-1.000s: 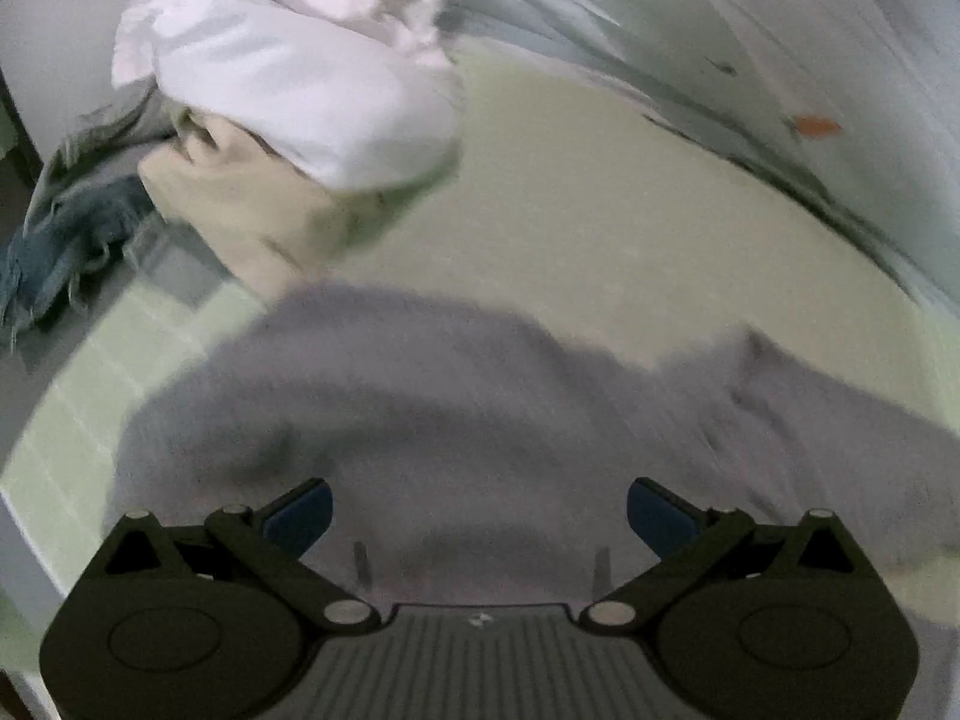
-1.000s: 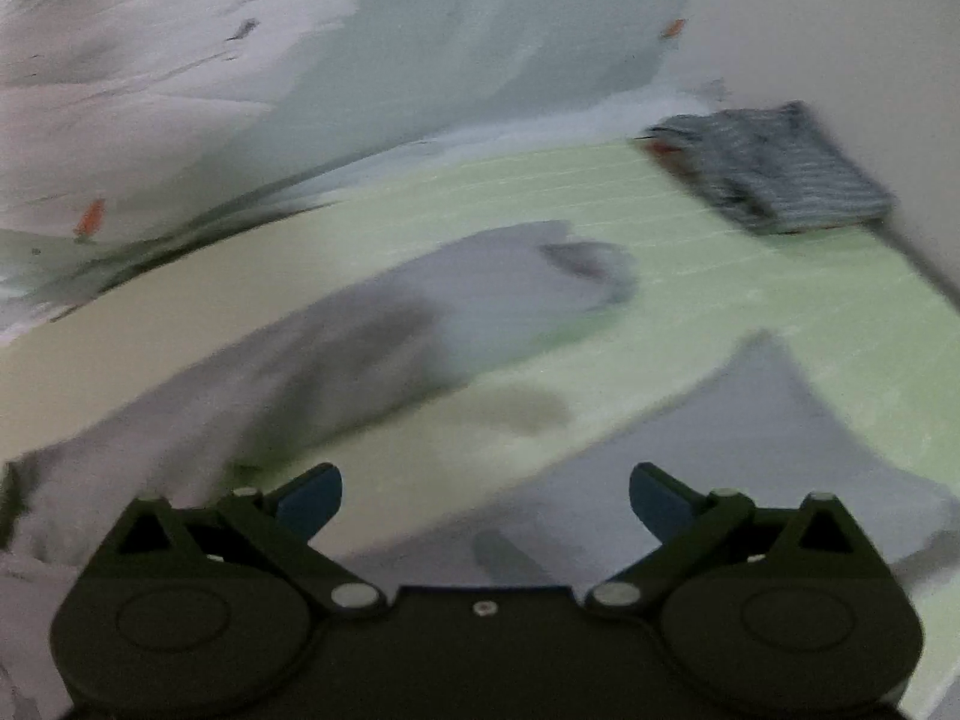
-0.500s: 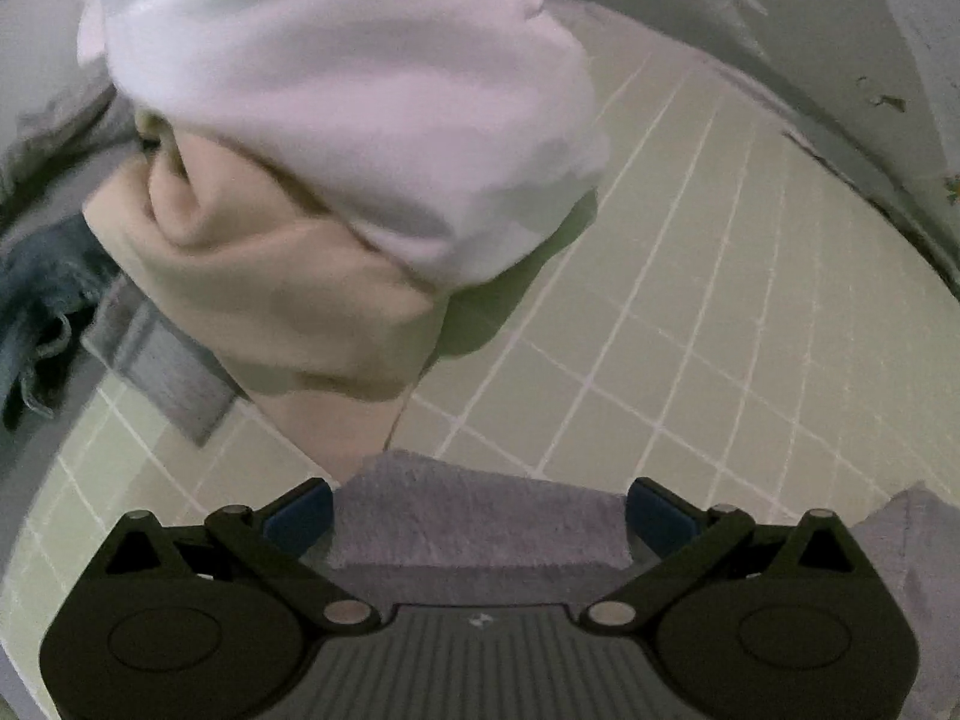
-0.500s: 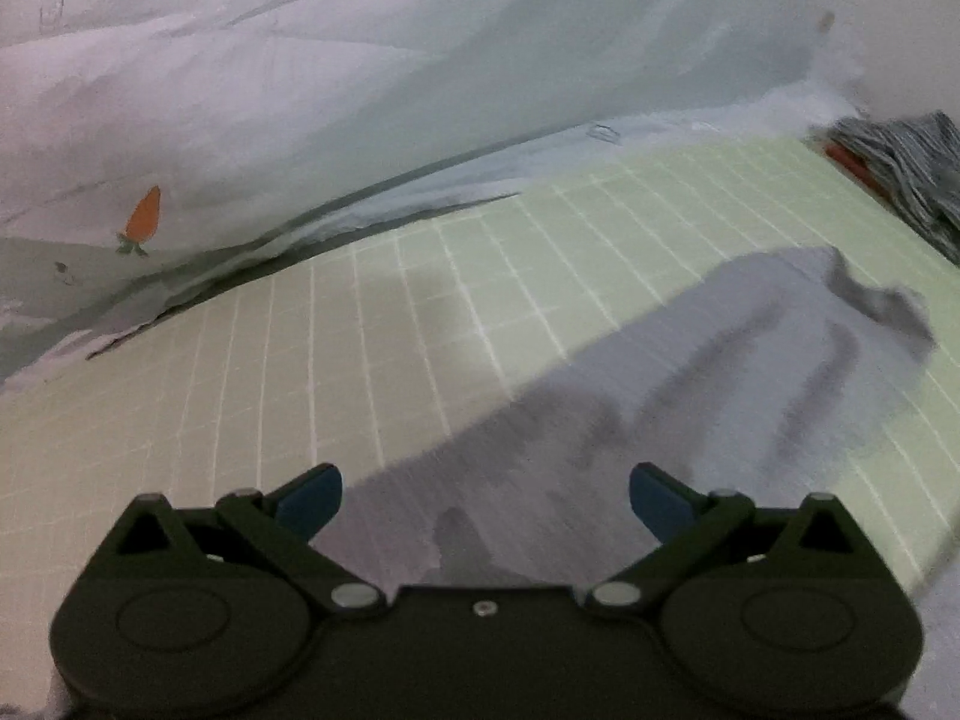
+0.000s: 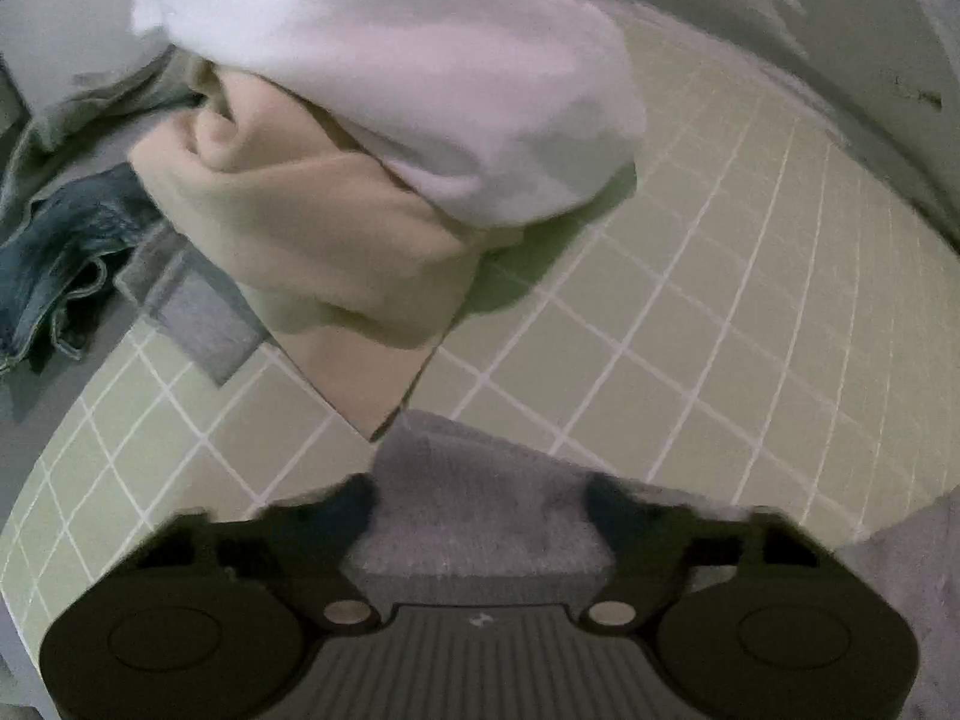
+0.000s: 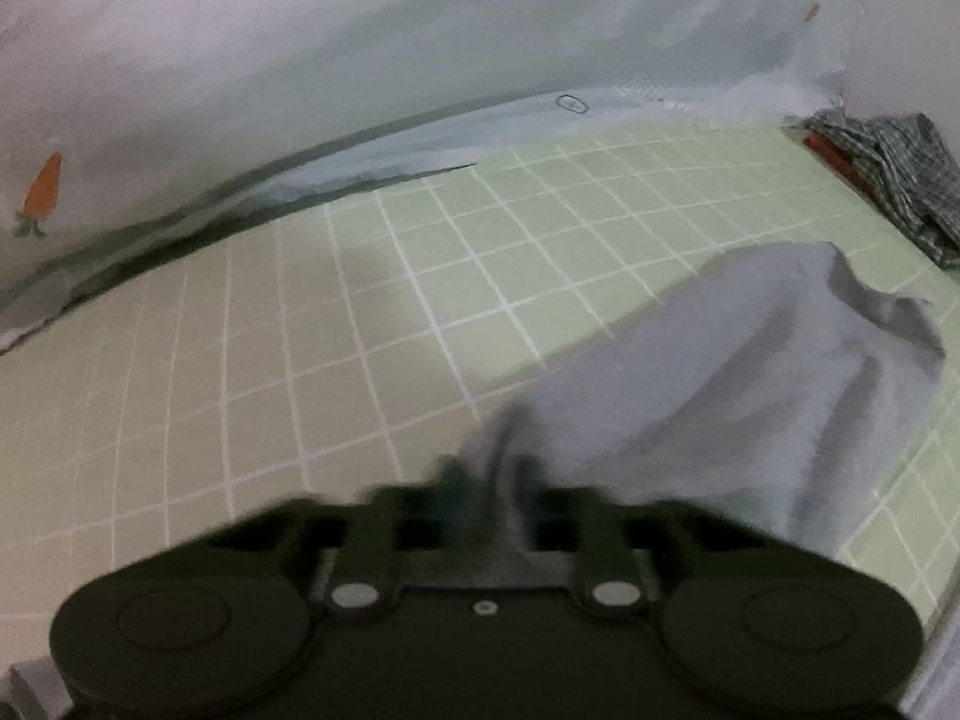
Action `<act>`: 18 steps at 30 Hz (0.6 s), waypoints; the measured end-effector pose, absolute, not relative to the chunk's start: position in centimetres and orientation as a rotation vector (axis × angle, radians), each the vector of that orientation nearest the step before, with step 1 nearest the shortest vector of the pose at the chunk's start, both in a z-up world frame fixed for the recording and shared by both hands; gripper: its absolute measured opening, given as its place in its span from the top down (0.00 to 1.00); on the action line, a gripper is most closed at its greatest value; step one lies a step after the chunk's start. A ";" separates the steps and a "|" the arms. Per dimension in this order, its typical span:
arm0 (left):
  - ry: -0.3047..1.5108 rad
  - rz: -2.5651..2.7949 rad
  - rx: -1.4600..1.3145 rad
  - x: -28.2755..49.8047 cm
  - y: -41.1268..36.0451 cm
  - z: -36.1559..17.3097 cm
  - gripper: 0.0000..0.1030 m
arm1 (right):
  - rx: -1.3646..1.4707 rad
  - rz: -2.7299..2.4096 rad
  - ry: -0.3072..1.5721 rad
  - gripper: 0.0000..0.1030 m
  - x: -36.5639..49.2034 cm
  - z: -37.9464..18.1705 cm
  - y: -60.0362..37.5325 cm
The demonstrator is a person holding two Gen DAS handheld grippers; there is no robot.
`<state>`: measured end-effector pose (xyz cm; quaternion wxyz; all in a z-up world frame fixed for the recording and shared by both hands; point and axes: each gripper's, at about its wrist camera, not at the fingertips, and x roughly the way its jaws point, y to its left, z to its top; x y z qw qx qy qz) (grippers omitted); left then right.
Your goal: Fold clothes
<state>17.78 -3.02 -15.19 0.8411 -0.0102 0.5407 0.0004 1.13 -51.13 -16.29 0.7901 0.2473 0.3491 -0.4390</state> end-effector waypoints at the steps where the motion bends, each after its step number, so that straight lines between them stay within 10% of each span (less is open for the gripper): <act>1: 1.130 0.015 -0.020 17.6 -3.0 -15.0 0.60 | 0.550 -0.931 0.732 0.99 0.5 -16.2 -51.3; 2: 1.133 0.005 -0.032 17.6 -3.1 -14.6 0.92 | 0.550 -0.926 0.717 0.99 0.0 -15.9 -51.2; 18: 1.037 -0.189 -0.070 6.3 -0.2 -7.9 0.92 | 0.422 -1.082 0.591 0.99 -23.0 -10.1 -44.4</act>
